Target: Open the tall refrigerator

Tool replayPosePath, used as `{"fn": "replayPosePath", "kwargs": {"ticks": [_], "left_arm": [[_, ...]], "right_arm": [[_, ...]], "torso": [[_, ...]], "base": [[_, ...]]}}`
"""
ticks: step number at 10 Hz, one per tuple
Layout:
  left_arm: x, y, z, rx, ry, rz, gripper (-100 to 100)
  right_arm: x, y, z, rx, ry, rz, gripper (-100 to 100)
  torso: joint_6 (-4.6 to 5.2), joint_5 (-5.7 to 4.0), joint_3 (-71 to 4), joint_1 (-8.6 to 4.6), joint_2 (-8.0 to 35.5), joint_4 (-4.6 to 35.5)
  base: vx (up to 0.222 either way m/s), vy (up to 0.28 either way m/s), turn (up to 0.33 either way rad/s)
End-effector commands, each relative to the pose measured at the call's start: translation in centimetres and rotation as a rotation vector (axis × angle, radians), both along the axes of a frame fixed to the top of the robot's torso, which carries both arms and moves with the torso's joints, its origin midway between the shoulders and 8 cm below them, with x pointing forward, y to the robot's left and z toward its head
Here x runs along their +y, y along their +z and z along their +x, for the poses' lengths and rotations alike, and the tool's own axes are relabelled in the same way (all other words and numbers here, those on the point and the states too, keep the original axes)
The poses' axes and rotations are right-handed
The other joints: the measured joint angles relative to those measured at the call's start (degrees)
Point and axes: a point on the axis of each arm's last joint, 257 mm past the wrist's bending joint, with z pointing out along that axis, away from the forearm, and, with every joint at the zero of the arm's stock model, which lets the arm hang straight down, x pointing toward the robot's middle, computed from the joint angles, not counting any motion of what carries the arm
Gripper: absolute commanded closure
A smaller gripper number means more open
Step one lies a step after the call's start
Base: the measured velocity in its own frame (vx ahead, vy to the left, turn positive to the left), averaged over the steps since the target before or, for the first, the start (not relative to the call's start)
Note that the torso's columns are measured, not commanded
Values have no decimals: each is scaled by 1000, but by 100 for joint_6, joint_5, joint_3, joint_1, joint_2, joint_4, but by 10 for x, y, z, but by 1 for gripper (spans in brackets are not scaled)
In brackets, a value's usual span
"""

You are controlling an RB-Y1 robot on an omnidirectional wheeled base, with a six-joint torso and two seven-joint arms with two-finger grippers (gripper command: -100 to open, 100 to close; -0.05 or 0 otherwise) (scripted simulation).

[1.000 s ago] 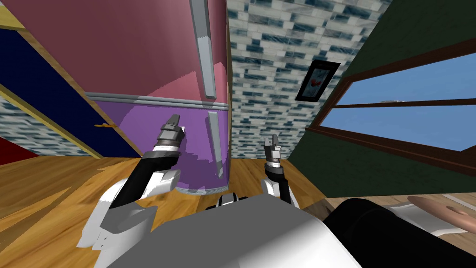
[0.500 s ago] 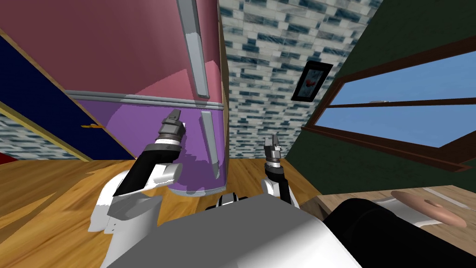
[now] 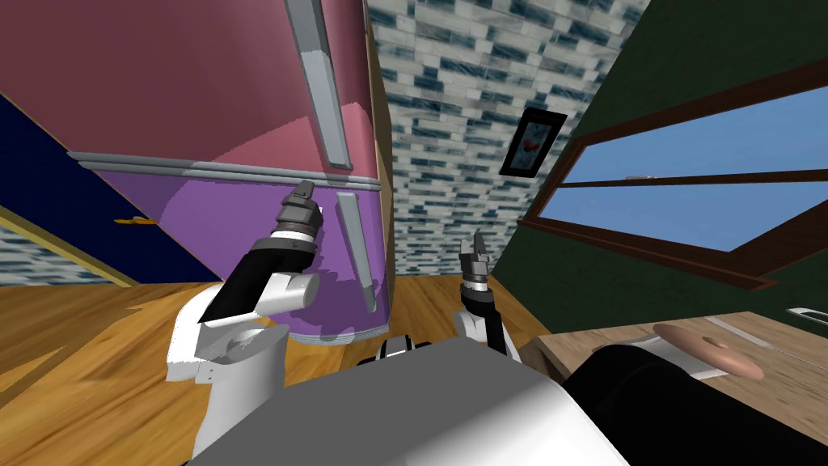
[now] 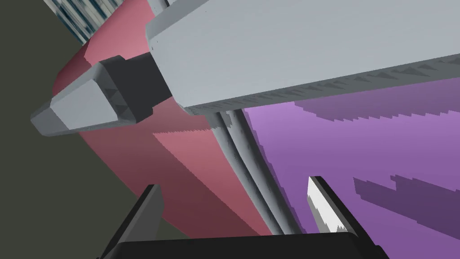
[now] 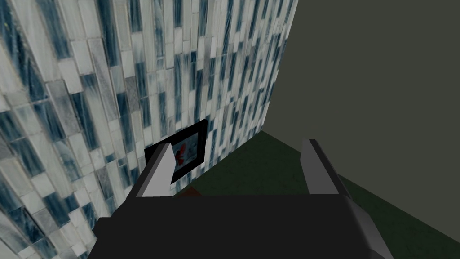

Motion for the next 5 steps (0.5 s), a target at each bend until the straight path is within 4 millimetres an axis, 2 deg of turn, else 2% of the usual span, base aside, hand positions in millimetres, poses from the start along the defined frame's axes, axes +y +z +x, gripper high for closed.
{"fn": "replayPosePath", "kwargs": {"ticks": [1, 5], "left_arm": [[-1, 9, 3, 10, 6, -11, -100], [-4, 33, 3, 9, 16, -29, -100]], "right_arm": [[0, 0, 0, 0, 0, 0, 0], [0, 0, 0, 0, 0, 0, 0]], "torso": [[-2, 2, 2, 7, 2, 1], [-1, -1, 0, -3, 0, 0]], "base": [[-4, -46, -45], [-7, -65, -60]]}}
